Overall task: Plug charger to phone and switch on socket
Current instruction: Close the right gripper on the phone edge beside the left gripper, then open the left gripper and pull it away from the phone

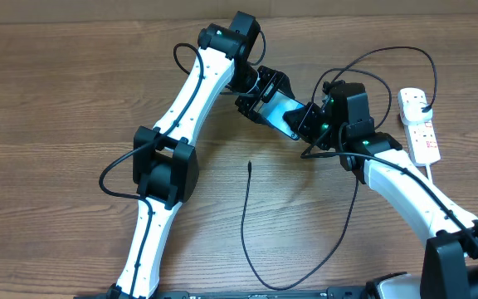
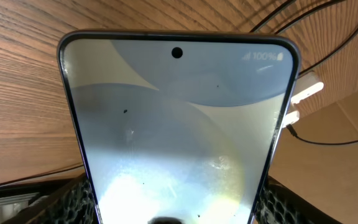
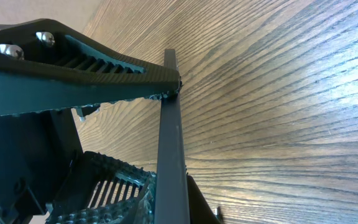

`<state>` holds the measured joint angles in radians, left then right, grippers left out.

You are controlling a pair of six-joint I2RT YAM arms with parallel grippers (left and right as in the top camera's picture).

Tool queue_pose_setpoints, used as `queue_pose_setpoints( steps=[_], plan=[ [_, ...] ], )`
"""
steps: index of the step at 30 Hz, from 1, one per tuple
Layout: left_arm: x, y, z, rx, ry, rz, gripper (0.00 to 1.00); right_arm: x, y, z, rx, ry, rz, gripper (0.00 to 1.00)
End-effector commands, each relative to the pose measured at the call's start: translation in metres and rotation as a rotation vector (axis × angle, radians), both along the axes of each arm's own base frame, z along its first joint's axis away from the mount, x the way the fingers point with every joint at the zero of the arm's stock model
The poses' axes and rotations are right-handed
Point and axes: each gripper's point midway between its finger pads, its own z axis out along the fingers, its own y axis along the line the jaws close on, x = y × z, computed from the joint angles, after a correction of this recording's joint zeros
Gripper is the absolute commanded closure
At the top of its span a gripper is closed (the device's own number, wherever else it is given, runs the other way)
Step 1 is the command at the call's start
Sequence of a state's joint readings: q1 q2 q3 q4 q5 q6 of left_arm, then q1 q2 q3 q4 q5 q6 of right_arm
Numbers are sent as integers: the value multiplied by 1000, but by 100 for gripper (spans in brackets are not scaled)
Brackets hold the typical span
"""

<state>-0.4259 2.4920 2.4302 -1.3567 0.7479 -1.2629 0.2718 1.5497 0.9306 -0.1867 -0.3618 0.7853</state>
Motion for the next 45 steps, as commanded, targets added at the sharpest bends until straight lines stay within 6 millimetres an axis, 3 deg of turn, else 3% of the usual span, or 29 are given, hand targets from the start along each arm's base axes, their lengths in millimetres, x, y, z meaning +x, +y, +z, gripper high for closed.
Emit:
queue_pose_setpoints(
  steps=[1, 10, 15, 18, 28, 32, 36, 40, 45],
  plan=[
    [4, -5, 9, -10, -29, 5, 71, 4, 2, 2, -2, -5, 2, 96],
    [10, 3, 1, 57, -60, 19, 40, 4, 2, 2, -2, -6, 2, 96],
    [16, 13, -5, 107, -88, 33, 10, 4, 2, 2, -1, -6, 1, 96],
    [25, 19, -2, 81, -112, 34, 2, 5, 2, 3, 0, -11, 1, 96],
    [60, 76, 15, -31, -188, 54, 4, 18, 5, 18, 35, -82, -13, 96],
    [77, 94, 39, -104, -238, 89, 4, 21, -3, 18, 225, 95, -225, 96],
    [94, 108, 80, -187, -371, 88, 6, 22, -3, 23, 455, 285, -414, 96],
    [102, 115, 123, -208, -529, 64, 8, 34, 7, 50, 641, 307, -447, 96],
    [98, 115, 151, -163, -620, 64, 6, 52, 12, 95, 836, 234, -439, 96]
  ],
)
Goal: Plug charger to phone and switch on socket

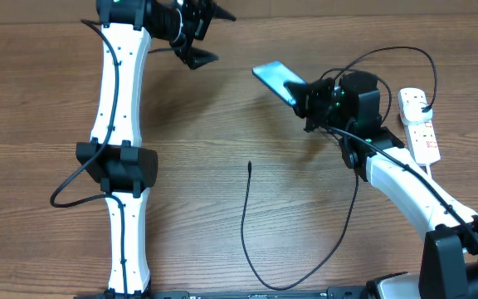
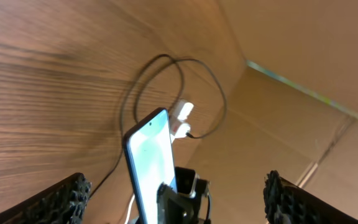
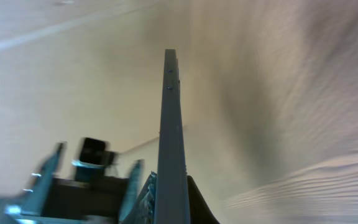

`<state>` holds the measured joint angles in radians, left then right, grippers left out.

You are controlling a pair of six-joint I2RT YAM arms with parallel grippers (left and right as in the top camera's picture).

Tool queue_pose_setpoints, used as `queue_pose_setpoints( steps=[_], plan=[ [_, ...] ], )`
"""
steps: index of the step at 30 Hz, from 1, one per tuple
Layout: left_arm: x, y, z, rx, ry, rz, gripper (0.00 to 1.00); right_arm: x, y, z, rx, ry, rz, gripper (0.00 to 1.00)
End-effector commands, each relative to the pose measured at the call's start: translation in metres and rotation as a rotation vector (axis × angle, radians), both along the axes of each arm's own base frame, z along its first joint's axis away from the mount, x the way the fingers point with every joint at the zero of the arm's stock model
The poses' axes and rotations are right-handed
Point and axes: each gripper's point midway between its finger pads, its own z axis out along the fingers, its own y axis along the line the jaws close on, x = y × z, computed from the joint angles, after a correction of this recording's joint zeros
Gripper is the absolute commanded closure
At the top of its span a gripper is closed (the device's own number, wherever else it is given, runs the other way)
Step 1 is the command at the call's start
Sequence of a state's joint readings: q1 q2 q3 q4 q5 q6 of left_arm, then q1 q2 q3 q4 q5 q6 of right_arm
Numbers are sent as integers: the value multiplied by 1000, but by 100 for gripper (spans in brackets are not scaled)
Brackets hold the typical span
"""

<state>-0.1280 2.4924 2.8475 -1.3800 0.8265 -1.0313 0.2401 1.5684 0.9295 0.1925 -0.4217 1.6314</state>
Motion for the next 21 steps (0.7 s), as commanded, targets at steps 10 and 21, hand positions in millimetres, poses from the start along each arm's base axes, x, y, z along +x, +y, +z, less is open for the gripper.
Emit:
queue_pose_setpoints(
  steps=[10, 21],
  plan=[
    [-17, -42, 24, 33, -93, -61, 0, 12, 10, 73, 410, 3, -56, 96],
    [-24, -70, 9, 169, -126, -58, 0, 6, 20, 85, 441, -23, 6, 96]
  ],
)
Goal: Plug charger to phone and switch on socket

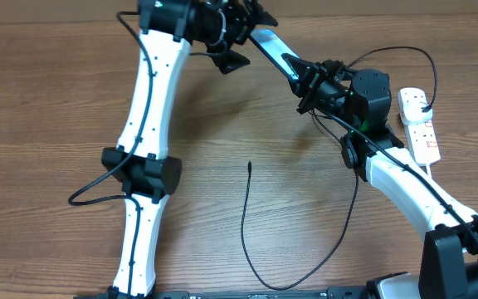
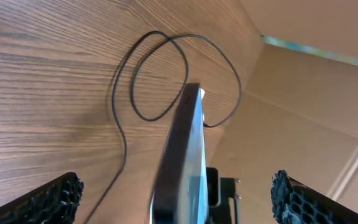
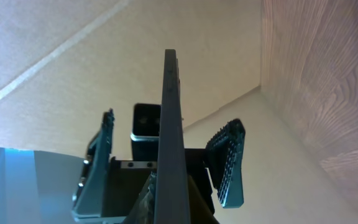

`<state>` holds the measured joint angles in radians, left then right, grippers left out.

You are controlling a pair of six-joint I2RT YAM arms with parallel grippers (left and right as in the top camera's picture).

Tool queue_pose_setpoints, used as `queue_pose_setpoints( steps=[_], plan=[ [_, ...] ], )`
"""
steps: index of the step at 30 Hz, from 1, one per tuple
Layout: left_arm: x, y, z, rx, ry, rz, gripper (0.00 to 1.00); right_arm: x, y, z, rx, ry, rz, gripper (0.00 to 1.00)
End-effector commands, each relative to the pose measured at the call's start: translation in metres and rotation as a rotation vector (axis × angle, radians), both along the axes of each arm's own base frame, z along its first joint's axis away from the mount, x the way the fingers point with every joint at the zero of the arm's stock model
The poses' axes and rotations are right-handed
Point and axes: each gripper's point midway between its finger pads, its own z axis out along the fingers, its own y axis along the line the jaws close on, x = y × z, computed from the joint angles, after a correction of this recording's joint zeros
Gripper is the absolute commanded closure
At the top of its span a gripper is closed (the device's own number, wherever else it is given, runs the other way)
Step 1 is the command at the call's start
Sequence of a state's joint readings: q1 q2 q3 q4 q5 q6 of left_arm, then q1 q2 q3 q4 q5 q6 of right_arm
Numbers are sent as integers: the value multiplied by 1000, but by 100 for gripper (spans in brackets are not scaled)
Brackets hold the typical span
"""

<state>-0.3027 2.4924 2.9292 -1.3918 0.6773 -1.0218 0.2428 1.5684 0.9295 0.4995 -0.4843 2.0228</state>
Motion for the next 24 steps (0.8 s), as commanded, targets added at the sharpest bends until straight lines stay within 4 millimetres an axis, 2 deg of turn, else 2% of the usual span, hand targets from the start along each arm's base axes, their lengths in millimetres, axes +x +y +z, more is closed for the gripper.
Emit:
queue_pose_setpoints(
  steps=[1, 4, 9, 24],
  plan=[
    [3, -1, -1, 64, -33, 41, 0, -4, 7, 17, 68, 9, 34, 96],
    [1, -7, -3, 88, -43, 40, 0, -6, 9, 17, 68, 9, 52, 96],
    [4, -6, -8, 141, -64, 67, 0, -7, 11, 17, 68, 9, 65, 96],
    [-4, -19, -4, 67, 27, 102, 1, -10, 17, 19, 108, 36, 74, 96]
  ],
)
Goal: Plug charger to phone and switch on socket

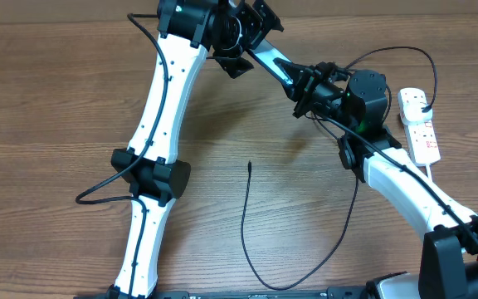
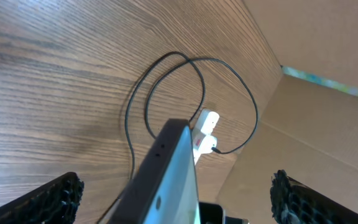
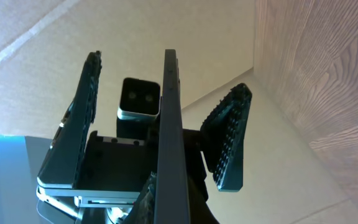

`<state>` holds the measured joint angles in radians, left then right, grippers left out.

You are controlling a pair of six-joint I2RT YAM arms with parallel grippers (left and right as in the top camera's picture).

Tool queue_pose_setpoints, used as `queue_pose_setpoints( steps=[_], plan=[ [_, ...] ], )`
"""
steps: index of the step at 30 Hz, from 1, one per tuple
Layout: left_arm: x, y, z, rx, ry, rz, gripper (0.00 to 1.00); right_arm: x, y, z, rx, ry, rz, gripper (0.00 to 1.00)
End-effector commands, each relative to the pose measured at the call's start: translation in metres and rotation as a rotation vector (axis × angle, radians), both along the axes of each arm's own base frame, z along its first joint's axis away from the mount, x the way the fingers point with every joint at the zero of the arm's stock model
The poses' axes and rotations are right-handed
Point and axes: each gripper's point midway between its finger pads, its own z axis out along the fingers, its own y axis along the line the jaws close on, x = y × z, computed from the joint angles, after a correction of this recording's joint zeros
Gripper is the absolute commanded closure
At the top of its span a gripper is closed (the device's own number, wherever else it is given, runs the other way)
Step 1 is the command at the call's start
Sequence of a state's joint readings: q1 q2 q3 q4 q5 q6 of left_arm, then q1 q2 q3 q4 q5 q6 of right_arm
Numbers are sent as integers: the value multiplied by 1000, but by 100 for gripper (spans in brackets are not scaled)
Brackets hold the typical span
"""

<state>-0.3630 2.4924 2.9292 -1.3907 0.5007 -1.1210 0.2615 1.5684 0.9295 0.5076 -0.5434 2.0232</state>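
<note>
The dark phone (image 1: 274,61) hangs tilted above the back of the table, its near end clamped in my right gripper (image 1: 303,86). The right wrist view shows it edge-on (image 3: 169,124). My left gripper (image 1: 253,40) is open, with one finger on each side of the phone's far end and not touching it. In the left wrist view the phone's lit screen (image 2: 178,180) rises between the wide-apart fingertips (image 2: 50,200). The black charger cable ends in a loose plug (image 1: 249,165) lying on the table. The white socket strip (image 1: 419,124) lies at the right.
The cable (image 1: 256,274) curves from its loose plug toward the front edge and back up under my right arm. A second cable loop (image 1: 388,54) runs to the strip. A cardboard wall (image 2: 316,50) stands behind the table.
My left gripper, still open, has shifted a little nearer along the phone's far end, and the screen now faces its camera more. The right gripper still holds the phone in about the same place.
At first both grippers were on the phone, low over the table's middle. Then my left gripper was open and away at the back left, with the right alone holding the phone higher. After that the left was open around the phone's far end, as it is now.
</note>
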Motion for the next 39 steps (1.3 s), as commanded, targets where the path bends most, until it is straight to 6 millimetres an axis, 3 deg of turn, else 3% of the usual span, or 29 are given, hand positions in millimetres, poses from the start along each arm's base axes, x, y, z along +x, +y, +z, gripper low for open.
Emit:
queue_pose_setpoints(
  steps=[1, 3, 5, 13, 16, 22, 39],
  plan=[
    [-5, -12, 12, -61, 18, 1, 21, 3, -1, 17, 99, 45, -22, 96],
    [-5, -12, 11, -70, 39, 24, 36, 5, -2, 17, 99, 45, -36, 96],
    [-5, -12, 11, -80, 60, 46, 38, 6, -3, 17, 99, 44, -44, 96],
    [-6, -12, 11, -86, 76, 63, 37, 7, -4, 18, 100, 40, -52, 96],
    [-6, -12, 11, -85, 76, 63, 31, 7, -5, 23, 114, 25, -54, 96],
    [-4, -12, 12, -85, 71, 65, 32, 11, -10, 36, 133, -32, -89, 96],
    [2, -15, 17, -103, 32, 57, 23, 12, -10, 36, 133, -33, -91, 96]
  ],
)
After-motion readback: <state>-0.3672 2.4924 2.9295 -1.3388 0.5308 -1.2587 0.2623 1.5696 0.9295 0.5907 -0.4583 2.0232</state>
